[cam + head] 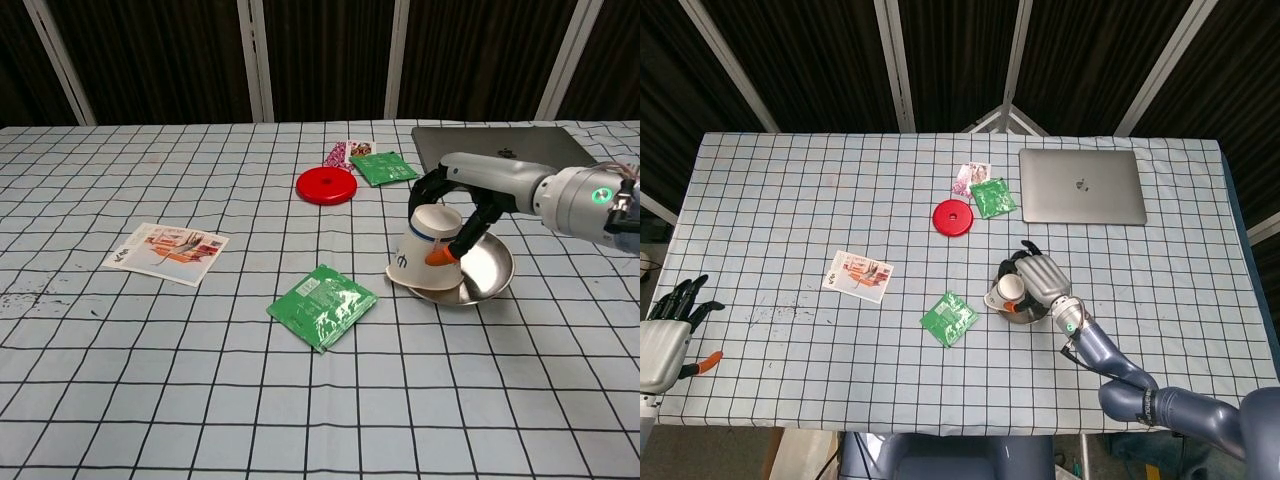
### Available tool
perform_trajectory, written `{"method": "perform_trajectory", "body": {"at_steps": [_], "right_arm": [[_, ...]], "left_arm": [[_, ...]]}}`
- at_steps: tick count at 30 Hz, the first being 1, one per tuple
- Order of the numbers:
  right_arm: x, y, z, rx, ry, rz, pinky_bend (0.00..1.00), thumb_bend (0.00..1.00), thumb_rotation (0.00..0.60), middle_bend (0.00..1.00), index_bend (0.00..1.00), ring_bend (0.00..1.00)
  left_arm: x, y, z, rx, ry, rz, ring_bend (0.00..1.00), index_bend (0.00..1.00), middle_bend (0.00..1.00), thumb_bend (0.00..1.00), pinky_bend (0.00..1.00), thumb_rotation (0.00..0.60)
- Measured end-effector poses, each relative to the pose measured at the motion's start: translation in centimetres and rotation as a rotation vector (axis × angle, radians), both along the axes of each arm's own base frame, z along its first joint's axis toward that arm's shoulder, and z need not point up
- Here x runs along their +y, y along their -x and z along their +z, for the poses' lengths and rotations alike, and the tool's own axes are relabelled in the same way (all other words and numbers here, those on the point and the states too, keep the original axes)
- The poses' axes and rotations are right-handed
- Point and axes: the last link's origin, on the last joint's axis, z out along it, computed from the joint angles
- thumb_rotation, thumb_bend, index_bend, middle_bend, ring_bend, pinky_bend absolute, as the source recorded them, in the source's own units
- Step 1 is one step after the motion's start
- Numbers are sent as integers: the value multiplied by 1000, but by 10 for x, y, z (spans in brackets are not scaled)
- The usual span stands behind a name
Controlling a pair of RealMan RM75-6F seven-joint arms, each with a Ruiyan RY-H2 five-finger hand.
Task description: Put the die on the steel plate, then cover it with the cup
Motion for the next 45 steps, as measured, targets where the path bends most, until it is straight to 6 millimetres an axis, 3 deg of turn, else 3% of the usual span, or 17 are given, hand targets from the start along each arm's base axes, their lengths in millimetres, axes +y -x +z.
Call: {"method": "perform_trajectory", "body": {"at_steps": [9, 21, 36, 45], "right_arm": [[-14, 0, 6, -67, 108, 19, 0, 352, 600, 483, 550, 254], [-13, 29, 6, -61, 105, -26, 0, 352, 600, 483, 560, 254], [-19, 39, 35, -16, 212, 18, 0, 351, 600, 483, 560, 254], [-30, 85, 67, 137, 313, -55, 0, 350, 600, 483, 560, 254]], "left_arm": [[0, -1, -2, 7, 3, 0, 0, 299, 0, 261, 128, 600], [0, -2, -6, 21, 11, 2, 0, 301, 0, 262, 128, 600], [0, -2, -7, 24, 11, 2, 0, 303, 0, 262, 128, 600], [-1, -2, -3, 12, -3, 1, 0, 303, 0, 262, 128, 600]]}}
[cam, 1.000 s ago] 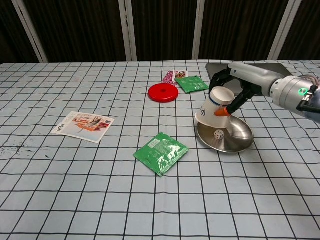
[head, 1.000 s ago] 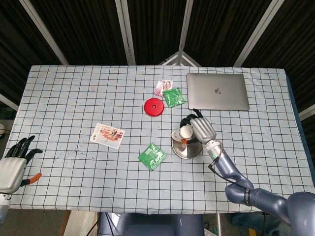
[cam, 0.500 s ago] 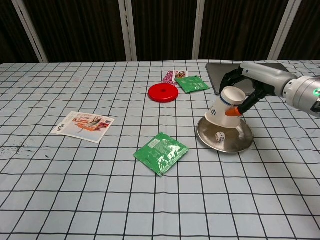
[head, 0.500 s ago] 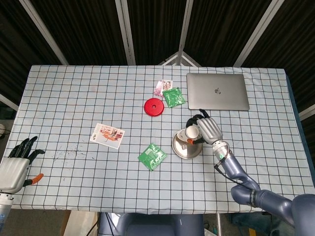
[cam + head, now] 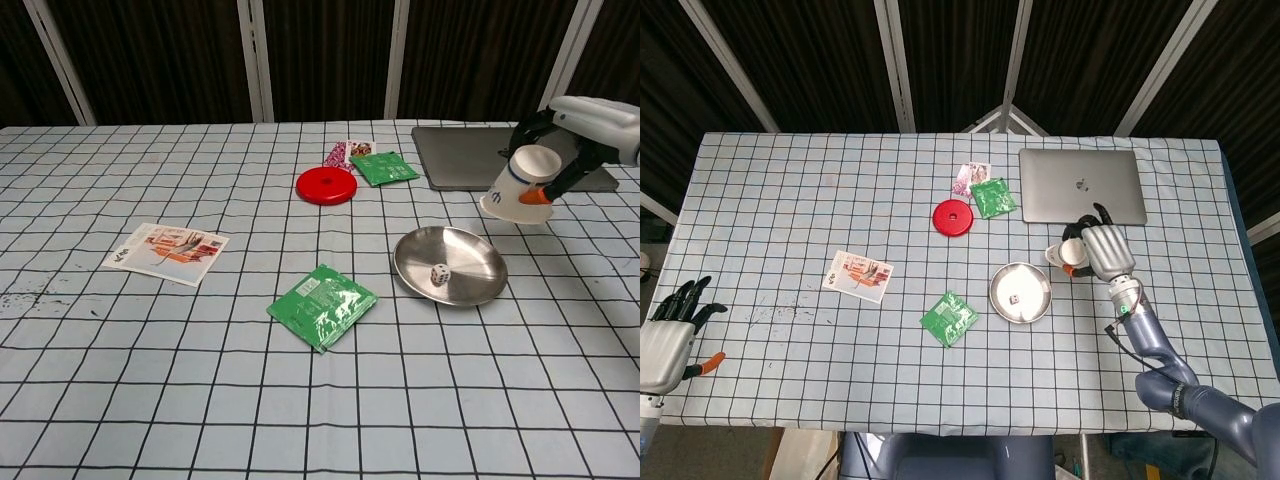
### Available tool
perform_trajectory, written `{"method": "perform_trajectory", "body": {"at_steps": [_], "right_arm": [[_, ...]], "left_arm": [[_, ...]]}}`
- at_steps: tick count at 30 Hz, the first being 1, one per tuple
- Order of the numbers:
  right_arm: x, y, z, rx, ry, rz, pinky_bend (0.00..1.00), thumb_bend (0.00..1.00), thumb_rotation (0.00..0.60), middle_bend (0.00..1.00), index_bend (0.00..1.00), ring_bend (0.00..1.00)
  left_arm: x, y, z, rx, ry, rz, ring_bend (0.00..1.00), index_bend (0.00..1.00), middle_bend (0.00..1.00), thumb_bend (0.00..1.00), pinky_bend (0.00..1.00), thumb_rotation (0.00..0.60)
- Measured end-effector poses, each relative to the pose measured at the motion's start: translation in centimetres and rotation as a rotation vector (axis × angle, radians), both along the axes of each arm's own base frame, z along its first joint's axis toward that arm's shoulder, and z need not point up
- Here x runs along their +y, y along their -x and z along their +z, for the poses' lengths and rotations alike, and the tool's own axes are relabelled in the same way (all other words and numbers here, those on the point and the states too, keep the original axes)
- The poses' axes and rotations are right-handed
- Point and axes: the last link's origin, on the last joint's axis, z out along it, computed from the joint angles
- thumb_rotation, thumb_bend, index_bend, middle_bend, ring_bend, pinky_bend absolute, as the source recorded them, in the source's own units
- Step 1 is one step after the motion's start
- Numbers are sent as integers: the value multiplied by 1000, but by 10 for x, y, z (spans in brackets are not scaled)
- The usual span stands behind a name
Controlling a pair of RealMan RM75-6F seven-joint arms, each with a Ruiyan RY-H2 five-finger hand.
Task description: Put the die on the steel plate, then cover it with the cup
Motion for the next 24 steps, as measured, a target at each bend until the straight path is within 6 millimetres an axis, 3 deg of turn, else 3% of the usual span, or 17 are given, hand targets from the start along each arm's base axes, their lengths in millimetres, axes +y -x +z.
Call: {"method": "perform_trajectory", "body": {"at_steps": [10, 12, 19, 24], "right_arm": [[-7, 57, 22, 161, 18, -141, 0, 350, 600, 469, 538, 240], [-8, 61, 24, 178, 21, -148, 0, 340, 600, 435, 494, 220], [-6, 67, 25, 184, -6, -189, 0, 93, 600, 189, 207, 115], [-3, 60, 25, 108, -41, -213, 0, 67, 600, 118, 119, 70]], "left_arm": [[0, 0, 1, 0, -8, 5, 0, 304, 0, 262, 128, 600], [0, 0, 0, 2, -6, 5, 0, 304, 0, 262, 128, 600], [0, 0, -2, 6, 2, 4, 0, 304, 0, 262, 128, 600], [0, 0, -2, 5, 3, 5, 0, 304, 0, 261, 128, 600]]}}
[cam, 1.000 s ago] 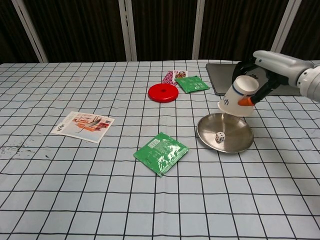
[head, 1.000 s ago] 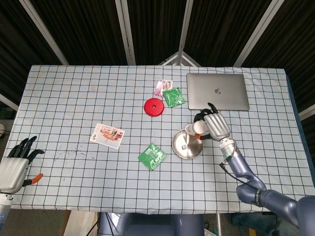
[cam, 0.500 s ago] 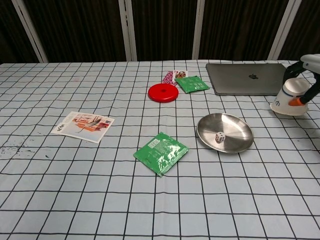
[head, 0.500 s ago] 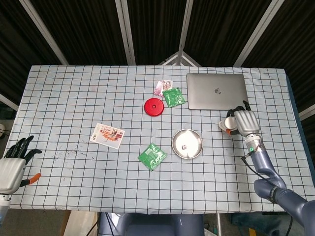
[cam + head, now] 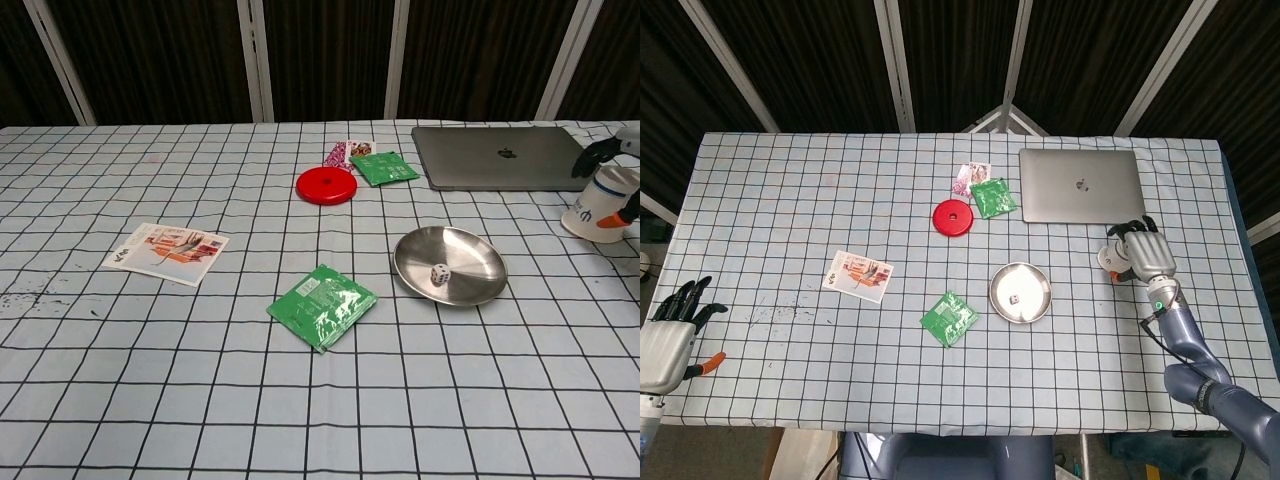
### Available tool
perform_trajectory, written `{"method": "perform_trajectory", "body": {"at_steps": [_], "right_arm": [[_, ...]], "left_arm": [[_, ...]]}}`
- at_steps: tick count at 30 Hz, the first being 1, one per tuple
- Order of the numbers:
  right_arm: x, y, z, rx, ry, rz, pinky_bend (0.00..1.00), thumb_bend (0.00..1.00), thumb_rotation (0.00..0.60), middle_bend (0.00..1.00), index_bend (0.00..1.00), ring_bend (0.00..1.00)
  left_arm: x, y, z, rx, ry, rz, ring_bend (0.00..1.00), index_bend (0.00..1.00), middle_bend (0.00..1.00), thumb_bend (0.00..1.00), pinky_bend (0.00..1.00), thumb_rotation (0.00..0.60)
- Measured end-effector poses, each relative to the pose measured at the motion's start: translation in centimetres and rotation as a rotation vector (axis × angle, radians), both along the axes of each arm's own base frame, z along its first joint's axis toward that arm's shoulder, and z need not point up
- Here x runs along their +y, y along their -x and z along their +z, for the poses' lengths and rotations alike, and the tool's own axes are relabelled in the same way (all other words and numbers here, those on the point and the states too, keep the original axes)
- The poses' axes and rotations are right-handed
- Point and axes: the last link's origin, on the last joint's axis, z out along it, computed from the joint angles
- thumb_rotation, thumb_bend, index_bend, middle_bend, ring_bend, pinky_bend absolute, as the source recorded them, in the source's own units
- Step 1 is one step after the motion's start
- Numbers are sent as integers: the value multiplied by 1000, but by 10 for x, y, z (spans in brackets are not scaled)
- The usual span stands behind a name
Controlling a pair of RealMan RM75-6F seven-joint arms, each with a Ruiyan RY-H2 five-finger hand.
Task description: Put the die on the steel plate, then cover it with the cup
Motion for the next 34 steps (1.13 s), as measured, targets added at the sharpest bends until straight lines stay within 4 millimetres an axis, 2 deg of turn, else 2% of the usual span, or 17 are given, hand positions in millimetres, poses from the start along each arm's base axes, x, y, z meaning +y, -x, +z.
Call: {"method": "perform_trajectory", "body": {"at_steps": [5, 9, 12, 15, 18, 21, 25, 28, 34], "right_arm": [[3, -6, 8, -55, -12, -19, 0, 65, 600, 58, 43, 17], [7, -12, 19, -105, -6, -23, 0, 64, 600, 46, 24, 10], [17, -17, 33, -142, 16, -4, 0, 64, 600, 46, 26, 9], [38, -21, 53, -159, 59, 42, 0, 63, 600, 46, 45, 19], [69, -21, 72, -152, 128, 100, 0, 64, 600, 46, 96, 23], [112, -17, 86, -118, 204, 147, 0, 64, 600, 53, 127, 27], [188, -3, 96, -22, 285, 139, 0, 65, 600, 68, 141, 35], [229, 3, 99, 60, 309, 130, 0, 66, 600, 68, 140, 35], [258, 6, 112, 144, 386, 118, 0, 65, 600, 68, 140, 35]], "left_arm": [[0, 0, 0, -1, 2, -2, 0, 304, 0, 262, 128, 600], [0, 0, 0, -4, 1, -2, 0, 304, 0, 262, 128, 600], [1, 0, 1, -7, 2, -2, 0, 304, 0, 262, 128, 600], [1, -1, 1, -15, 4, -7, 0, 304, 0, 262, 128, 600], [0, -2, 1, -22, 6, -15, 0, 303, 0, 262, 128, 600], [-2, -3, 0, -23, 16, -24, 0, 300, 0, 261, 128, 600], [-4, -3, 2, -30, 19, -27, 0, 294, 0, 261, 128, 600], [-5, -4, 4, -43, 12, -33, 0, 293, 0, 261, 128, 600], [-6, -2, 10, -65, -1, -38, 0, 270, 0, 261, 128, 600]]}}
